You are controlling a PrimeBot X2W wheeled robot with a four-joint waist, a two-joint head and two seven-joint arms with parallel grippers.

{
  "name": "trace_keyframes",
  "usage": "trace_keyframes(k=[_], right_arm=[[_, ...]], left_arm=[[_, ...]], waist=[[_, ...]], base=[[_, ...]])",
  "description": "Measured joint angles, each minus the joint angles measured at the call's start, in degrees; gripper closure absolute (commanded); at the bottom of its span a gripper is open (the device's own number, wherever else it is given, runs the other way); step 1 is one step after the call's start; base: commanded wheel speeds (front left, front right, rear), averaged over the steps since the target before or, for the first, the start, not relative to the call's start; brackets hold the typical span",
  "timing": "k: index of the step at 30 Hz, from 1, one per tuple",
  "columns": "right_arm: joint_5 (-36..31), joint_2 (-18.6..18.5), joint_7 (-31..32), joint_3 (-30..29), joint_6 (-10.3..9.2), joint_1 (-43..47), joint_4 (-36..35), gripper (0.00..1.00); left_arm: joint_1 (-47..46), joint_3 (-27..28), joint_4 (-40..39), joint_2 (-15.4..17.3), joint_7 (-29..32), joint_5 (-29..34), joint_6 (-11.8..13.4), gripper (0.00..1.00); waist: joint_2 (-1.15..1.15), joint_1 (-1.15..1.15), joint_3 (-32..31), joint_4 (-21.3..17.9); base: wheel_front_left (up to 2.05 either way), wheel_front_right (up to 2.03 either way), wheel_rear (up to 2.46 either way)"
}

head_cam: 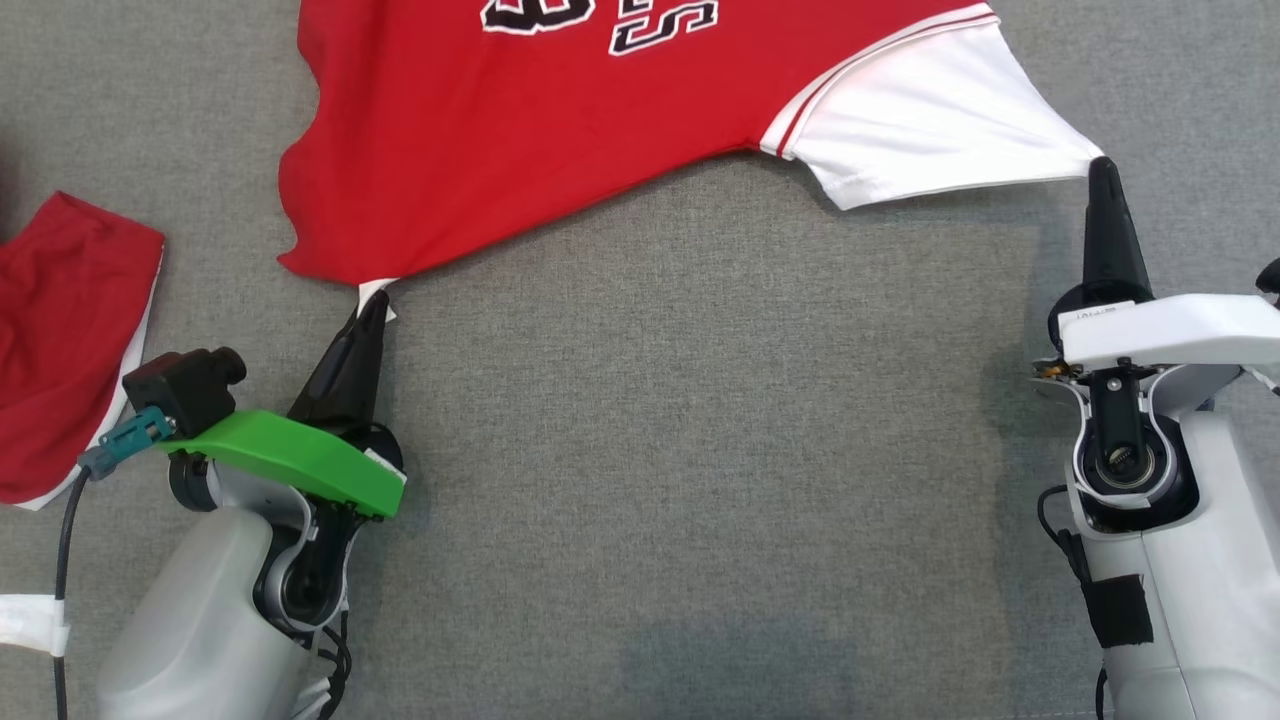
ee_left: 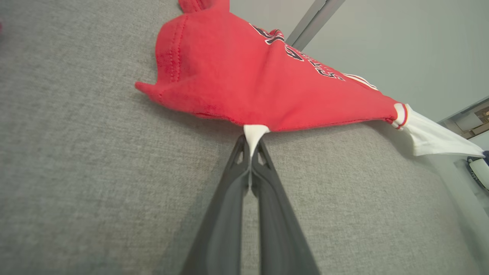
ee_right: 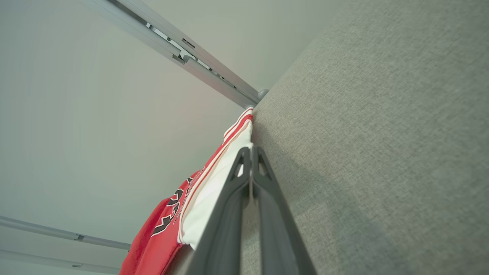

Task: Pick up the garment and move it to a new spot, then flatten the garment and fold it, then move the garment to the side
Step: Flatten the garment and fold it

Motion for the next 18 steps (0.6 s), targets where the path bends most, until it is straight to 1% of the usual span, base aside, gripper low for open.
trace_keyframes(k=[4, 6, 9, 12, 13, 16, 17, 18], right_arm=[[-0.79, 0.20, -2.26, -0.96, 1.72, 1.12, -1.79, 1.00], [-1.48, 0.20, -3.54, -1.74, 2.18, 2.01, -3.44, 1.00], [-3.79, -0.97, -4.30, -2.33, 2.13, 4.44, -5.15, 1.00], [-5.77, -2.22, -4.28, -2.30, 1.94, 8.76, -5.64, 1.00], [-6.31, -2.42, -4.28, -2.26, 1.54, 10.46, -5.54, 1.00], [-7.23, -2.63, -4.27, -2.25, 1.45, 16.00, -4.46, 1.00], [-7.37, -2.58, -4.27, -2.00, 0.99, 17.75, -3.91, 1.00], [-7.66, -2.48, -4.26, -1.69, 0.99, 19.35, -3.42, 1.00]], left_arm=[[0.09, 0.55, 1.76, -0.90, -0.33, -0.83, -0.76, 1.00], [0.21, 0.76, 2.07, -1.27, -0.36, -0.83, -0.93, 1.00], [1.01, 0.73, 2.09, -1.44, -0.53, -0.41, -1.12, 1.00], [2.92, 0.09, 2.10, -1.15, -0.54, 0.88, -1.46, 1.00], [3.59, -0.42, 2.09, -1.00, -0.64, 1.55, -1.47, 1.00], [5.62, -2.45, 1.66, -0.15, -0.79, 3.21, -1.51, 1.00], [6.42, -2.85, 1.43, 0.25, -0.79, 3.82, -1.52, 1.00], [7.36, -3.03, 1.12, 0.70, -0.79, 4.39, -1.52, 1.00]], waist=[[0.00, 0.00, -2.02, -0.20], [0.00, 0.00, -3.13, -0.24], [0.00, 0.00, -4.85, -0.39], [0.00, 0.00, -6.46, -0.87], [0.00, 0.00, -6.93, -1.13], [0.00, 0.00, -8.01, -2.23], [0.00, 0.00, -8.32, -2.64], [0.00, 0.00, -8.61, -3.06]], base=[[0.00, 0.00, 0.00], [0.00, 0.00, 0.00], [0.00, 0.00, 0.00], [0.00, 0.00, 0.00], [0.00, 0.00, 0.00], [0.00, 0.00, 0.00], [0.00, 0.00, 0.00], [0.00, 0.00, 0.00]])
